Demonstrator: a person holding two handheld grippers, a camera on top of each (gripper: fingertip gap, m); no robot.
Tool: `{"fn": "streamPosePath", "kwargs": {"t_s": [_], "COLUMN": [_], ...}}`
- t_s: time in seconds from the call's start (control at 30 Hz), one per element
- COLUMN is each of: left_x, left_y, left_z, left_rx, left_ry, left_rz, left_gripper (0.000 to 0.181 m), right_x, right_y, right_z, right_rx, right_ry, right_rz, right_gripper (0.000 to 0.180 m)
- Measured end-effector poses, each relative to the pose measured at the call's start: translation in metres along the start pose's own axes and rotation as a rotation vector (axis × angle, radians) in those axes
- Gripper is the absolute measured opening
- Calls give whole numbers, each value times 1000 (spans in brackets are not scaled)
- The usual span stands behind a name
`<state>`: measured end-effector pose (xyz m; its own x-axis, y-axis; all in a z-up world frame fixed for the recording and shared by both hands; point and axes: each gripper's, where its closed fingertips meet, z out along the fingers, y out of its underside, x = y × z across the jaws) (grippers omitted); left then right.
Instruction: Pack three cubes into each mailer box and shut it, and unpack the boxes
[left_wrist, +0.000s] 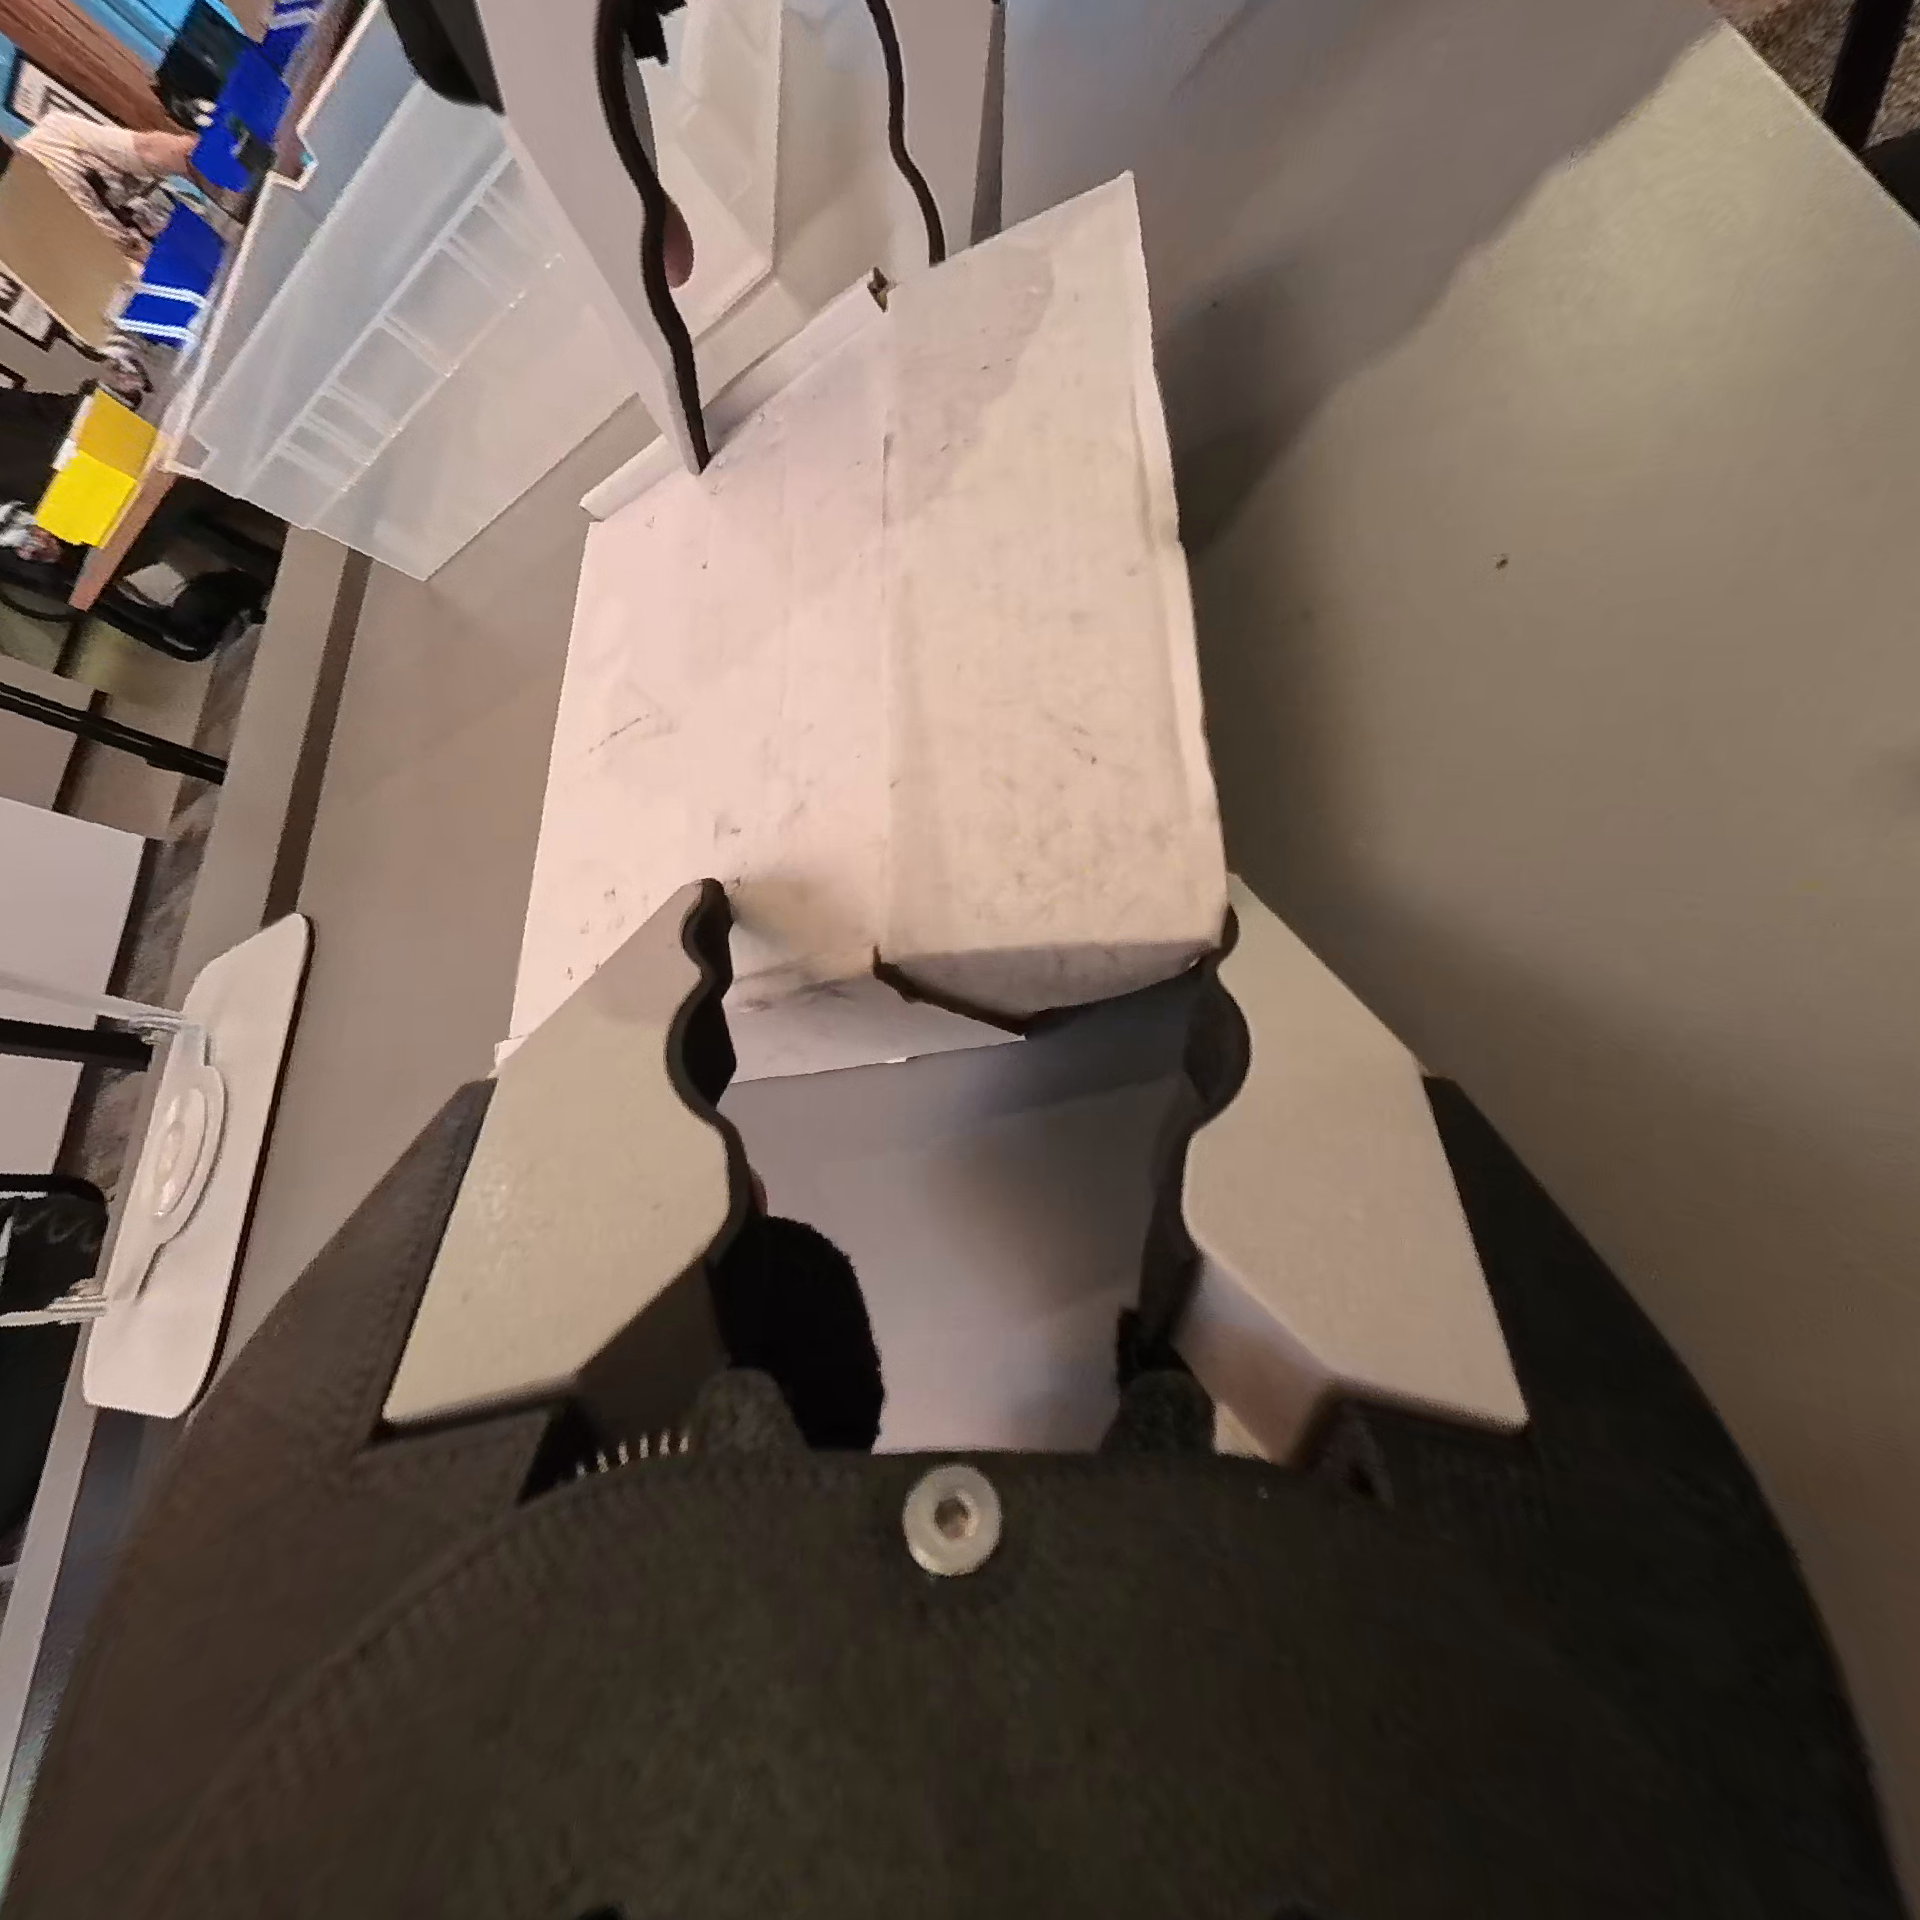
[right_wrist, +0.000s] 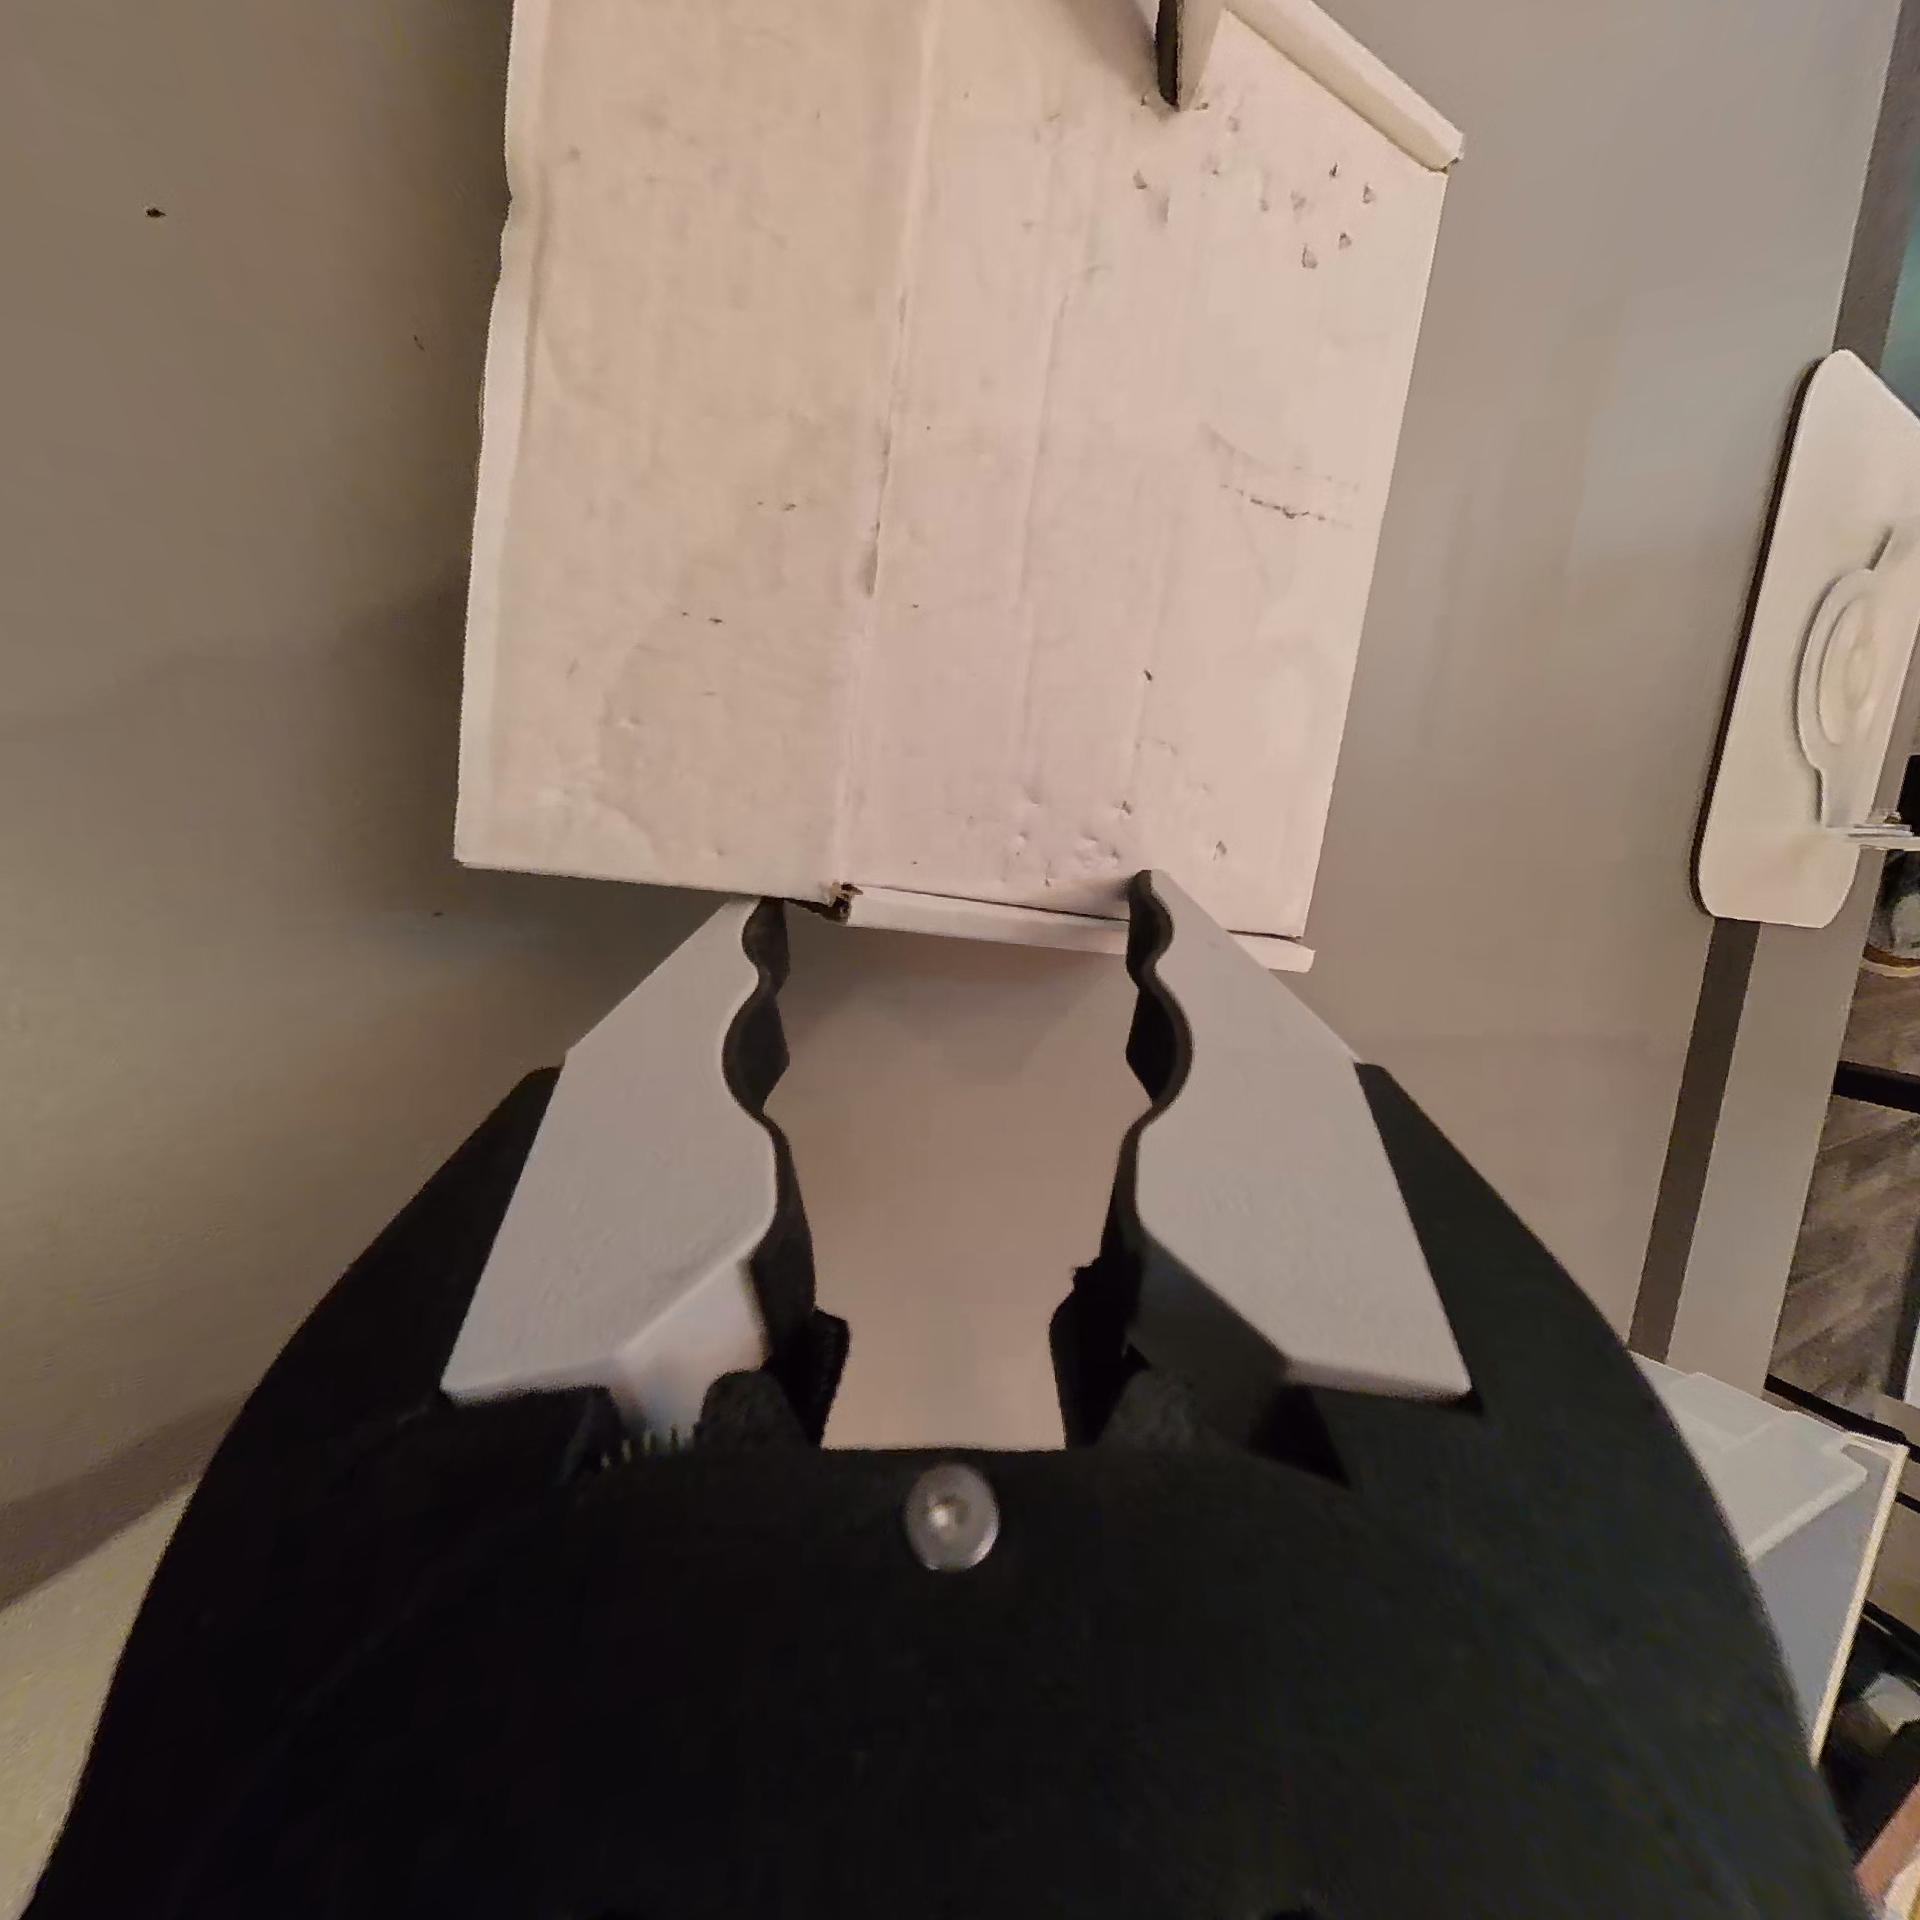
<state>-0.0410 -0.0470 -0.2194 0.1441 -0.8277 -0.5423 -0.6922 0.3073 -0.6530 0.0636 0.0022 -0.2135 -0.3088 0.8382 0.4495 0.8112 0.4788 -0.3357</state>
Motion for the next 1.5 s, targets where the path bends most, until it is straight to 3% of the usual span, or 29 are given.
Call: {"fn": "streamPosePath", "kwargs": {"t_s": [0.27,0.5,0.67,0.87,1.17,1.5], "left_x": [13,3,3,4,7,3], "left_y": [-2,-13,-12,-21,-27,-4], "left_z": [-7,-10,-10,-9,3,-30], "left_rx": [-11,-16,-62,42,133,-82], "left_ry": [173,226,227,217,92,291], "left_rz": [-36,-250,-223,-320,-201,-56], "left_gripper": [111,95,95,95,87,73], "right_x": [0,0,0,1,2,1], "right_y": [0,0,0,2,3,0], "right_z": [0,0,0,0,0,0], "right_rx": [-1,31,46,32,38,41], "right_ry": [-6,-3,-6,-15,-11,-21], "right_rz": [-11,-4,-7,-15,-5,-2], "right_gripper": [65,65,65,64,64,64]}}
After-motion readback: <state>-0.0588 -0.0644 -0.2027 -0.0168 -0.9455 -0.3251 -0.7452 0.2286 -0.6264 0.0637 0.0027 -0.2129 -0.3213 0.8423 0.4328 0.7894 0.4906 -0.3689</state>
